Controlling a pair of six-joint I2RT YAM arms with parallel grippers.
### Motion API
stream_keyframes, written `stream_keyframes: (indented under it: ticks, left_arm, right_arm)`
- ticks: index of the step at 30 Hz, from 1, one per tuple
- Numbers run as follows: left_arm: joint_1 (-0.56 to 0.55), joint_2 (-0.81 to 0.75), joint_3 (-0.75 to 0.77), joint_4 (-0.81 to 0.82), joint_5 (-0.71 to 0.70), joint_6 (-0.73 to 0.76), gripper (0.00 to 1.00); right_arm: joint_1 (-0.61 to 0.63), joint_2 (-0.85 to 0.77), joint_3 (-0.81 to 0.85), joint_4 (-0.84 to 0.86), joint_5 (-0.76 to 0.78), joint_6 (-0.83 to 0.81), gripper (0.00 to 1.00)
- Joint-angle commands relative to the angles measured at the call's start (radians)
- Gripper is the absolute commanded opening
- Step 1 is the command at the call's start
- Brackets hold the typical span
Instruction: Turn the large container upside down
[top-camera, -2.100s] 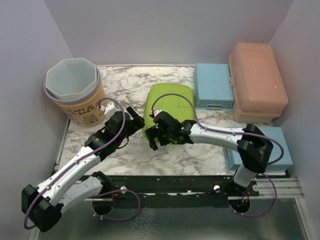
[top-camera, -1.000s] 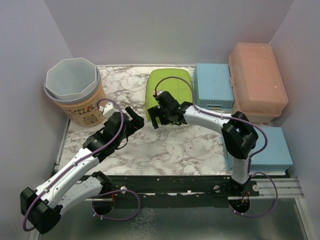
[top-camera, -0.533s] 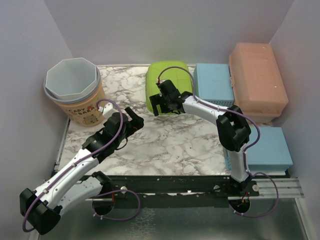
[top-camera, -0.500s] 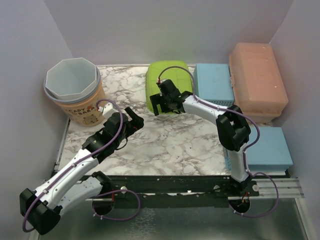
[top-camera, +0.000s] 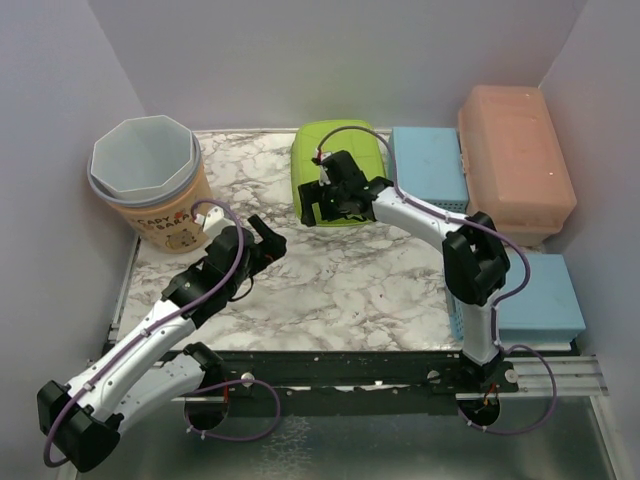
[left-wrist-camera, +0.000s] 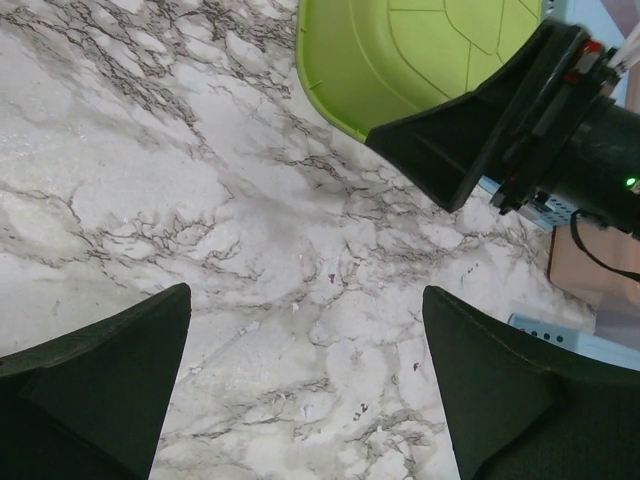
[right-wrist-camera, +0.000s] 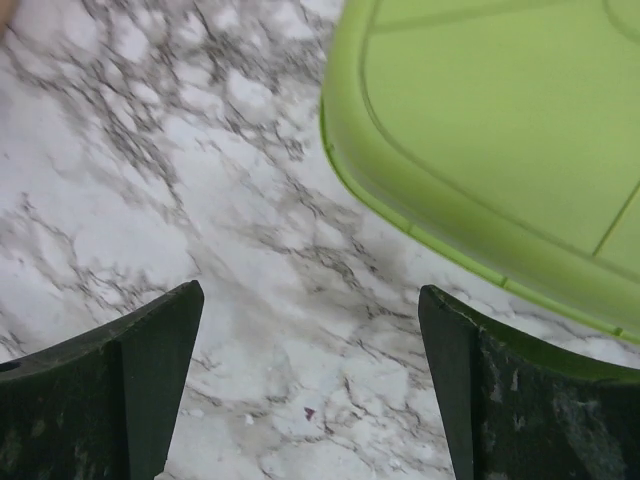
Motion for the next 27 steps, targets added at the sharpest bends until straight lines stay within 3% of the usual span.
stream_keyframes:
  ticks: [1,6,9,20,24,27]
  left_arm:
    - [0.004,-0.031,0.015,-0.033,-0.032,0.013,0.99]
    - [0.005,-0.070,0.035,-0.078,-0.074,0.010,0.99]
    - [0.005,-0.098,0.053,-0.102,-0.088,0.006,0.99]
    - [0.005,-0.177,0.083,-0.198,-0.141,0.015,0.99]
    - [0.005,-0.168,0.084,-0.198,-0.141,0.015,0.99]
    - [0.005,-0.150,0.082,-0.195,-0.134,0.017,0.99]
  right_arm:
    - [0.001,0.008,0.137,0.025,-0.015,0.030,0.92]
    - [0.002,0.250,0.488,-0.061,0.049,0.097,0.83]
    - [0.002,0.375,0.677,-0.086,0.108,0.135,0.82]
    - [0.009,0.624,0.942,0.122,0.071,0.072,0.84]
    - [0.023,0.658,0.934,0.214,0.134,0.074,0.85]
    - [0.045,0.700,0.951,0.246,0.267,0.091,0.85]
